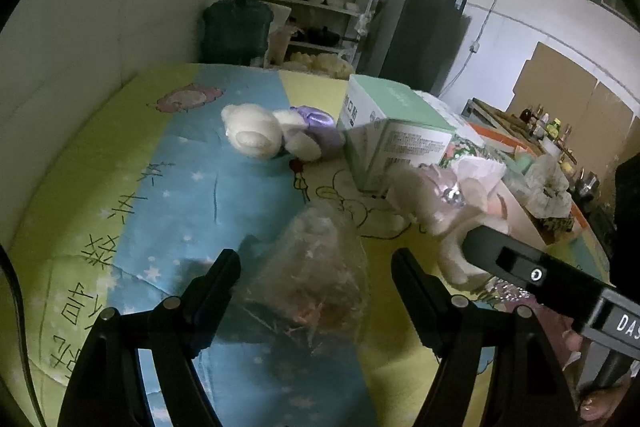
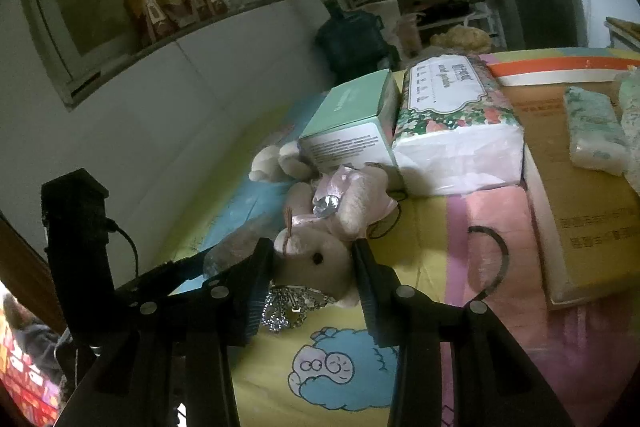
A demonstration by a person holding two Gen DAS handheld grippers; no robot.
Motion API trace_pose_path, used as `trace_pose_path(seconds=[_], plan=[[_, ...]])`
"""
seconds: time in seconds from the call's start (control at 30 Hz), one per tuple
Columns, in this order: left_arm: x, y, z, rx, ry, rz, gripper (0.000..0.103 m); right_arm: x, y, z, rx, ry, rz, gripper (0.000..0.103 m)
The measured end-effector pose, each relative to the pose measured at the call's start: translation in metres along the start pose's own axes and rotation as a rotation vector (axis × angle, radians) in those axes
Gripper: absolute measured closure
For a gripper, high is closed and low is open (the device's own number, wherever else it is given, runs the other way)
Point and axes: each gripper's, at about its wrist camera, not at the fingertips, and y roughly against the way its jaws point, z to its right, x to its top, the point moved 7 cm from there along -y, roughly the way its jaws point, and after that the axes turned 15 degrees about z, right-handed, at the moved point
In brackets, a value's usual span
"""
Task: Organize soft objects
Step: 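Grasp the clear plastic bag with the left tool while the right tool grasps the pink plush bunny, then lift the plastic bag and plush bunny toward the tray with both tools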
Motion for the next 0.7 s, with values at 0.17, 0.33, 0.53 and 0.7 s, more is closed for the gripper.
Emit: trace_pose_path(seconds=[0.17, 0.33, 0.53, 0.7], plan=[[-0.001, -0.001, -0.005, 0.047, 0.007, -0.010, 0.035, 0.000, 0.002, 0.001, -0.001, -0.006, 0.002, 0.062], [-0.001, 0.000, -0.009, 0.055, 0.017, -0.001, 0.042, 0.000, 0.005, 0.003, -0.004, -0.009, 0.003, 0.061], [-0.001, 0.003, -0.013, 0.048, 0.040, 0.010, 0.047, 0.000, 0.008, 0.004, -0.002, -0.008, 0.006, 0.062], [0.000, 0.005, -0.014, 0.053, 0.045, 0.019, 0.049, 0.003, 0.008, 0.002, 0.001, -0.004, 0.014, 0.062]])
